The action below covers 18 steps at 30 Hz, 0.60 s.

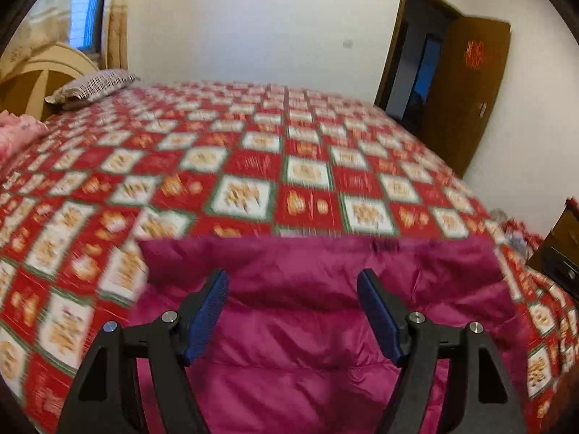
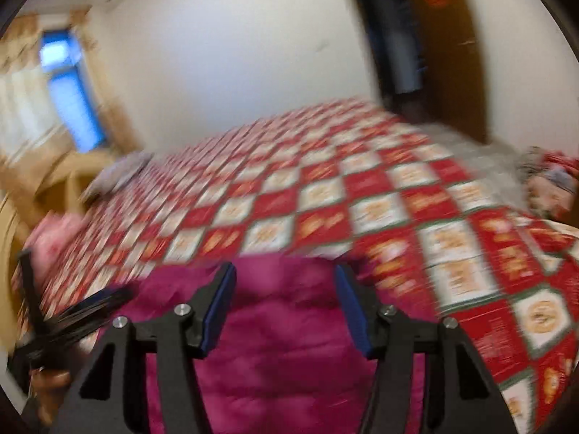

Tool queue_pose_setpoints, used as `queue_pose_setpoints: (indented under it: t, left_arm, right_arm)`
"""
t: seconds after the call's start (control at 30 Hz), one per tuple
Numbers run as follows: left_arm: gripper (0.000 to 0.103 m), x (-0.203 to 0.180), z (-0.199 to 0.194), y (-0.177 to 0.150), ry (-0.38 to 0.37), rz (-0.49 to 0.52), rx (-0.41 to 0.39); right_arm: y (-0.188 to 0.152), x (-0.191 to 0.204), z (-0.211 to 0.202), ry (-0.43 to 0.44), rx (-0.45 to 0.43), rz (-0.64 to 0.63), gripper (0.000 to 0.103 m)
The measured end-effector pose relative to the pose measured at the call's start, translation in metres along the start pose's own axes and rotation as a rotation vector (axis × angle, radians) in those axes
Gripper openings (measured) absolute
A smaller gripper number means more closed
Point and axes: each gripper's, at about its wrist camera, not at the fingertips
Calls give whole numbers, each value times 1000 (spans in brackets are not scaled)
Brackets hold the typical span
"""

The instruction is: Fold large clothes

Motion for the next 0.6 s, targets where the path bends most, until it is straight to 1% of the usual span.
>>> queue_pose_setpoints:
  t: [0.03,0.1,0.13,0.2,0.27,0.3,0.33,0.37,0.4,0.5,0.53,0.6]
  left_arm:
    - [74,-3,5,-6,8,9,10]
    - [74,-3,22,-22,39,18,58]
    - [74,2,26,-28,42,9,72]
    - [75,8,31,-35,34,-18,74]
    - [77,11,34,-37,21,-32,72]
    - [77,12,37,-38,19,-38,77]
    - [78,11,39,-39,19,-38,80]
    - [78,10,40,-40,20,-35,84]
    - [79,9,40,-41,23,-30,87]
    - [79,9,40,-42,20,-27,90]
    - [79,9,41,-42,18,-28,90]
    - [80,8,42,-42,20,-23,93]
  right_arm:
    - [-8,11,10,19,37,-27,50]
    - [-24,18,26,49,80,-38,49]
    - [-31,18,41,62,110,-34,48]
    - [-44,10,63,73,174,-15,45]
    - [-55,2,82,64,226,-12,39]
    - [-58,-1,82,57,230,-15,34]
    - [-59,-6,84,51,232,-16,25]
    - [-59,-10,83,32,226,-21,19]
    - [-57,-15,81,8,219,-31,9]
    - [-47,-50,75,-156,176,-93,8]
    - [-46,-71,75,-222,181,-93,7]
    - [-47,-107,72,-273,196,-13,7]
Point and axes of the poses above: each gripper's, at about its wrist camera, not at the fingertips, and z roughly the way its jaws point, x to its left, y to its top, and after that the axes turned 11 degrees about -x, right-handed
